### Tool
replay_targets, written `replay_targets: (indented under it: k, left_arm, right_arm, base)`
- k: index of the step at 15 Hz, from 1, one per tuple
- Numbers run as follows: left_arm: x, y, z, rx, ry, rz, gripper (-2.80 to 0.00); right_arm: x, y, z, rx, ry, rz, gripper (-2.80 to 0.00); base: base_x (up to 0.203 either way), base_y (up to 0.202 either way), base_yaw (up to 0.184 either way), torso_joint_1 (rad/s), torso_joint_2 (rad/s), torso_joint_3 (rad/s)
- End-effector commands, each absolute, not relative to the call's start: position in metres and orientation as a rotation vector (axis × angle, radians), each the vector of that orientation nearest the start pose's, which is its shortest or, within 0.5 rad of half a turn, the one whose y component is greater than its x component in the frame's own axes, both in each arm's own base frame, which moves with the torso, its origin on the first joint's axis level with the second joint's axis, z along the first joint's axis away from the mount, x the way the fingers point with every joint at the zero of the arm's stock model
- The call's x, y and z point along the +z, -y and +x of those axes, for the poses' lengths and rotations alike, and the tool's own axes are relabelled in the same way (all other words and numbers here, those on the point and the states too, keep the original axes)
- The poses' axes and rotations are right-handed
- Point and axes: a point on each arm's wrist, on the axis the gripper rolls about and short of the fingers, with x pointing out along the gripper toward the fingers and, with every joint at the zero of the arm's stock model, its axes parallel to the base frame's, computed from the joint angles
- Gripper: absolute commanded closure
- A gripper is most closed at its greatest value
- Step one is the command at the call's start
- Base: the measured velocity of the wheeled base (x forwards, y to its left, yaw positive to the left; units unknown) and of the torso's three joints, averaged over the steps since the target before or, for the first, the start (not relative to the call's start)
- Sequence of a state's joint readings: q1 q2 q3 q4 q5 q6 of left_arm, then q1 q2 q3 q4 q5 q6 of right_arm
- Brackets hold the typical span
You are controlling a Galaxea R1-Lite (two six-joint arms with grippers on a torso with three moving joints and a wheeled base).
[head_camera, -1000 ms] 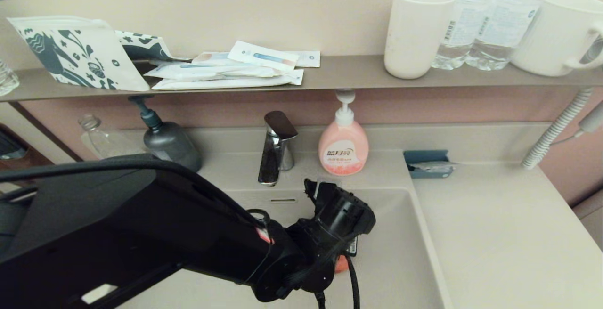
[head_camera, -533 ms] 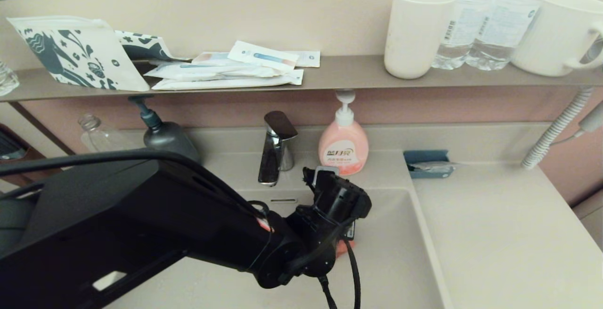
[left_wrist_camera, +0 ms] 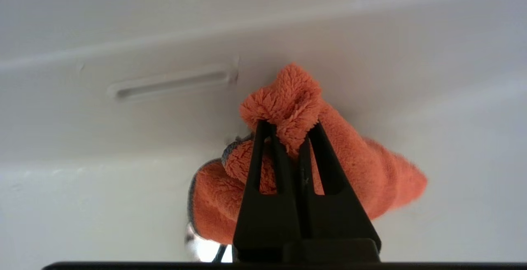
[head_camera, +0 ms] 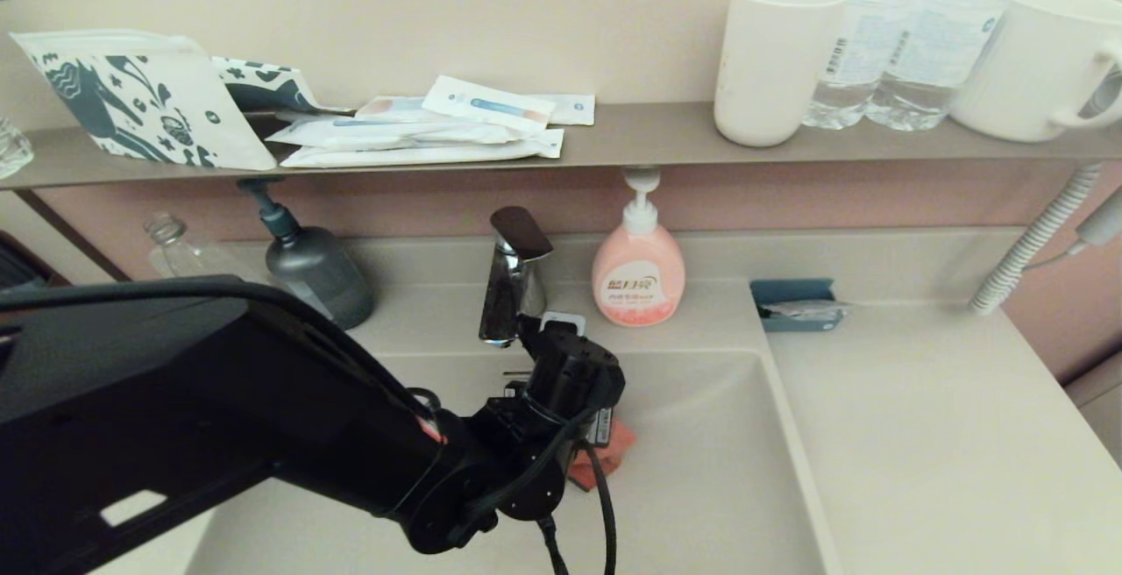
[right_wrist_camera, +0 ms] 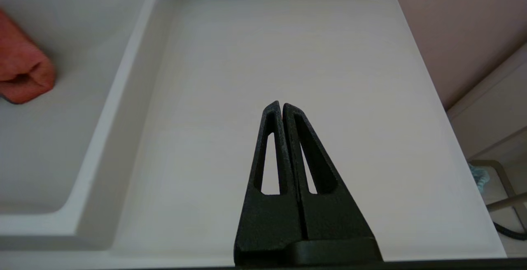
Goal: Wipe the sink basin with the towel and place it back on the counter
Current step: Wipe the sink
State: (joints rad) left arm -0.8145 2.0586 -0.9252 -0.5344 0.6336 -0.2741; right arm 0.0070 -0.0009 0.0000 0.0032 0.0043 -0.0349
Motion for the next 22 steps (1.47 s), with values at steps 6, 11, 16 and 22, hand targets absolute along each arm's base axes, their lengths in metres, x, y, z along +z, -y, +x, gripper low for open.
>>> replay_targets:
  k: [6, 11, 16, 22]
  left_arm:
    - [0.092, 0.198, 0.259, -0.016, -0.474, 0.098, 0.0]
    - [0.077, 0.201, 0.245, -0.052, -0.487, 0.097, 0.0]
    - [0.058, 0.216, 0.232, -0.082, -0.51, 0.133, 0.0]
    - [0.05, 0.21, 0.219, -0.069, -0.538, 0.147, 0.0]
  right_arm:
    - [0.075, 0.0, -0.023, 0.012, -0.003, -0.035, 0.0]
    - [0.075, 0.0, -0.023, 0.012, -0.003, -0.035, 0.0]
    - [0.075, 0.0, -0.023, 0.012, -0.003, -0.035, 0.0]
    - [0.075, 0.0, -0.023, 0.012, -0.003, -0.035, 0.0]
  base:
    - [0.0, 0.0, 0.0, 0.0, 0.0, 0.0]
    - [0.0, 0.0, 0.0, 0.0, 0.0, 0.0]
    - [0.0, 0.0, 0.0, 0.0, 0.0, 0.0]
    - [0.0, 0.0, 0.0, 0.0, 0.0, 0.0]
